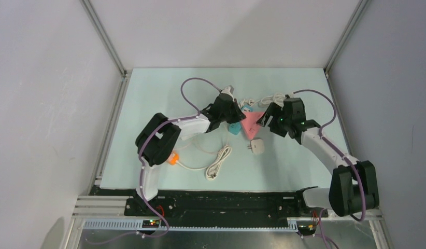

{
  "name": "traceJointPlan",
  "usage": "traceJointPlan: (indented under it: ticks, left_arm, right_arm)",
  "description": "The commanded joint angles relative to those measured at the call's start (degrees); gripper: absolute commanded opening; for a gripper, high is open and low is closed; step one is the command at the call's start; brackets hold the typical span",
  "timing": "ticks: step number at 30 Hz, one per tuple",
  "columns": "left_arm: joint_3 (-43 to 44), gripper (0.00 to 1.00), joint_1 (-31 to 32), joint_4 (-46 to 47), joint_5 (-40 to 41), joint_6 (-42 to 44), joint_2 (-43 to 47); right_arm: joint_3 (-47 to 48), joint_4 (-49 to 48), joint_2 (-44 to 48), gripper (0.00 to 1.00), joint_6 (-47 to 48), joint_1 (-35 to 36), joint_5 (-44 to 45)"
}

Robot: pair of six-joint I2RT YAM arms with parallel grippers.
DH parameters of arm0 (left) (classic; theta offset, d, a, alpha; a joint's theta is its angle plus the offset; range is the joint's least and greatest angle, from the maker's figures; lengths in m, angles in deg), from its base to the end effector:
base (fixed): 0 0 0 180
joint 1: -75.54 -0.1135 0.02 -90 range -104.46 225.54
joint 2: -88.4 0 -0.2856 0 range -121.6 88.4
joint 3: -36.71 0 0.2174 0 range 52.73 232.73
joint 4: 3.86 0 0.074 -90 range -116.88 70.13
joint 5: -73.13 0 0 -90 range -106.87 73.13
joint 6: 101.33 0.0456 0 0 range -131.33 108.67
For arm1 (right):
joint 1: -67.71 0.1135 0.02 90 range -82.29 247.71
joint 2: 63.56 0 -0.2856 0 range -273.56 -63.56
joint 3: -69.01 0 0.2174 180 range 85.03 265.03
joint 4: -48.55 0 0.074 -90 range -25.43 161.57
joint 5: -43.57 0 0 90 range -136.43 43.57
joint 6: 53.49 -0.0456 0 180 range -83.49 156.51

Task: Insert the plug
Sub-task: Insert the plug into the socket.

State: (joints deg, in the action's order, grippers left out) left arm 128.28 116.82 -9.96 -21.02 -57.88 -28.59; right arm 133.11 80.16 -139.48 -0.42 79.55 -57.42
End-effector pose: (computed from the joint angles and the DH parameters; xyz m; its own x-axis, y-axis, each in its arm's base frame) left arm 0.3344 -0.2979 0.2122 -0.7815 -0.2774 -0.5588 0.1992 0.7379 -0.6449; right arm 0.2425 0.0597 0.2643 -0.7403 0.4474 -0.5018 0.1349 0.8301 0.5411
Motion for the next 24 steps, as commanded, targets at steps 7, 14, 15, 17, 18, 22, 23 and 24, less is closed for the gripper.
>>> traceJointPlan:
  ticks: [7, 14, 15, 17, 18, 22, 23, 24]
  left_arm:
    - [-3.7, 0.02, -1.31, -14.66, 1.3, 3.84, 2.43]
    - [-3.09, 0.03, -1.53, -14.54, -0.4, 3.05, 2.17]
    - [-3.2, 0.02, -1.63, -14.34, -0.98, 2.27, 0.94]
    - [-3.83, 0.0, -1.73, -13.49, -1.87, 1.19, -0.17]
    - [-4.18, 0.0, -1.77, -12.85, -1.8, 0.88, -0.35]
    - [-5.12, 0.0, -1.83, -12.0, -1.12, 0.25, 0.03]
    - [-5.07, 0.0, -1.86, -11.91, -1.04, 0.17, 0.15]
    - [-5.06, 0.0, -1.93, -11.92, -1.0, 0.14, 0.53]
  right_arm:
    - [-5.22, 8.79, 4.31, 0.8, -1.27, 8.64, 18.4]
    - [-7.76, 8.98, 6.08, 0.8, -1.87, 11.84, 19.67]
    - [-8.03, 9.0, 6.25, 0.79, -1.9, 12.08, 19.77]
    - [-8.36, 8.79, 6.15, 0.79, -1.81, 13.25, 19.97]
    - [-8.44, 8.64, 5.97, 0.8, -1.67, 13.54, 20.35]
    - [-8.61, 6.74, 3.53, 0.8, -0.16, 15.98, 21.25]
    - [-8.54, 5.92, 2.36, 0.8, 0.1, 16.72, 21.44]
    - [-8.48, 5.62, 1.74, 0.81, 0.8, 17.08, 22.41]
